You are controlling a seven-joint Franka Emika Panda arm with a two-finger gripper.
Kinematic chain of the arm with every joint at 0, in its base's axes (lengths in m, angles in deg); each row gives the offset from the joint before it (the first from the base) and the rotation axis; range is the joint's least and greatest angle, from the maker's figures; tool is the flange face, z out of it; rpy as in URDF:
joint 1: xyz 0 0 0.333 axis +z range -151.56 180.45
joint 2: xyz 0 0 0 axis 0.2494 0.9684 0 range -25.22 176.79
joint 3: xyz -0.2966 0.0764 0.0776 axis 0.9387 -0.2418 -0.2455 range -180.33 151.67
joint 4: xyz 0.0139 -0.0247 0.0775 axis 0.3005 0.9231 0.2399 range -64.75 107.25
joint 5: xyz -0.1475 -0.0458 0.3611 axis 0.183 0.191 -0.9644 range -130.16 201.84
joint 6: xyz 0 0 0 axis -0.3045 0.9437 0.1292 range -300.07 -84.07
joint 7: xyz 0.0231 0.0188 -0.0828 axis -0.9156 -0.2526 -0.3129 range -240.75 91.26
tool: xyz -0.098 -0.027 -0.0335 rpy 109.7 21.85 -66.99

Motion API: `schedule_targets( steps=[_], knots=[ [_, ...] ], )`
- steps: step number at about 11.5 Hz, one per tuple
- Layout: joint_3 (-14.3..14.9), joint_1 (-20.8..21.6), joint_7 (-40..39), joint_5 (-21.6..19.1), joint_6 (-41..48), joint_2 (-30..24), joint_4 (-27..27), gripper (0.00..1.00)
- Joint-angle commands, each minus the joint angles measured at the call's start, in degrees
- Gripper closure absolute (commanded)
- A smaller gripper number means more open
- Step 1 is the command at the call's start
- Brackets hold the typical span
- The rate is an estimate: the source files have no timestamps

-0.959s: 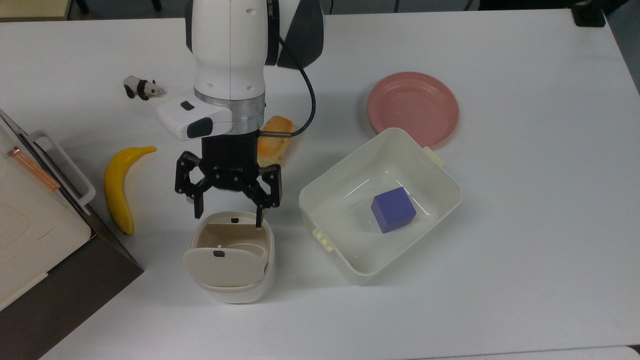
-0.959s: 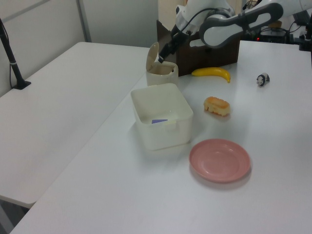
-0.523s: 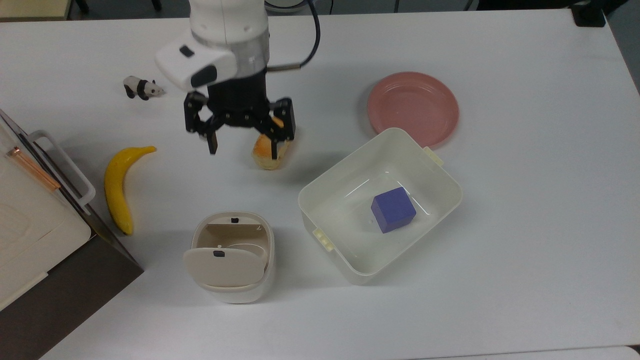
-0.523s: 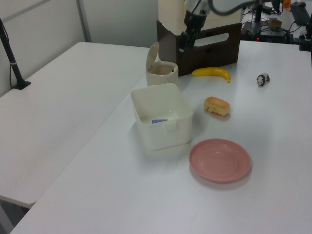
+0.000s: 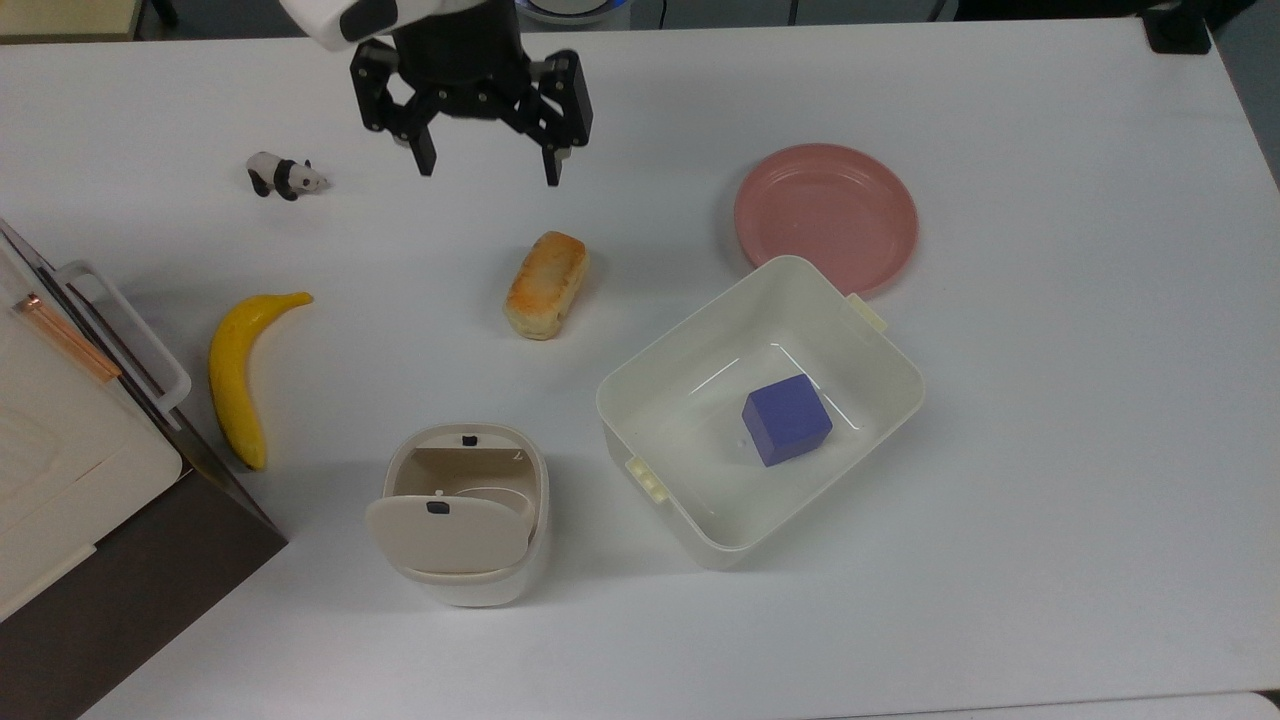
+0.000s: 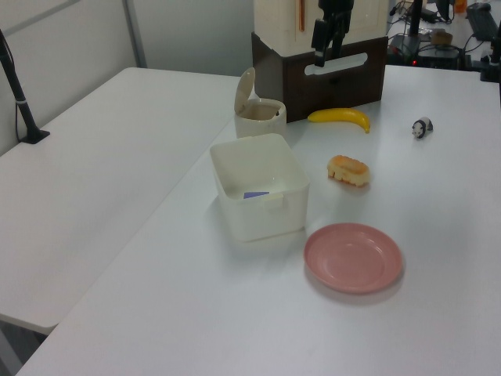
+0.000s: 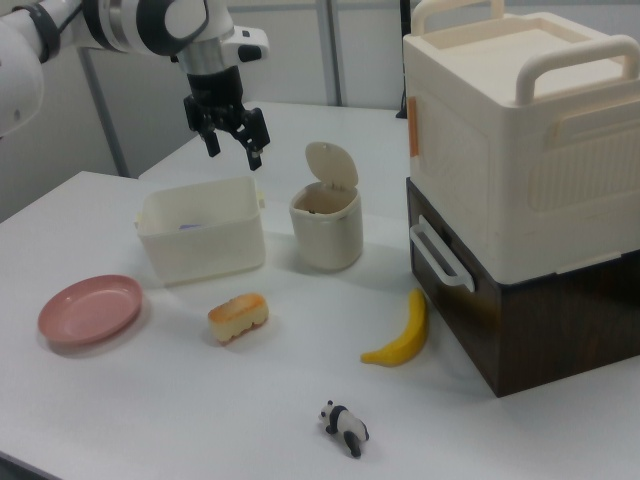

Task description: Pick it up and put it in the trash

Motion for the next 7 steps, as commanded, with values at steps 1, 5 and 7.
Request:
schedule_targets(
  steps=[1, 5, 7],
  knots=[
    [0.66, 0.07, 2.39, -2.43, 1.98, -1.81, -0.58, 0.00],
    [0.75, 0.07, 2.41, -2.25, 2.59, -1.81, -0.41, 0.00],
    [0.92, -0.28, 2.33, -2.25, 2.24, -1.47, -0.32, 0.00]
  ],
)
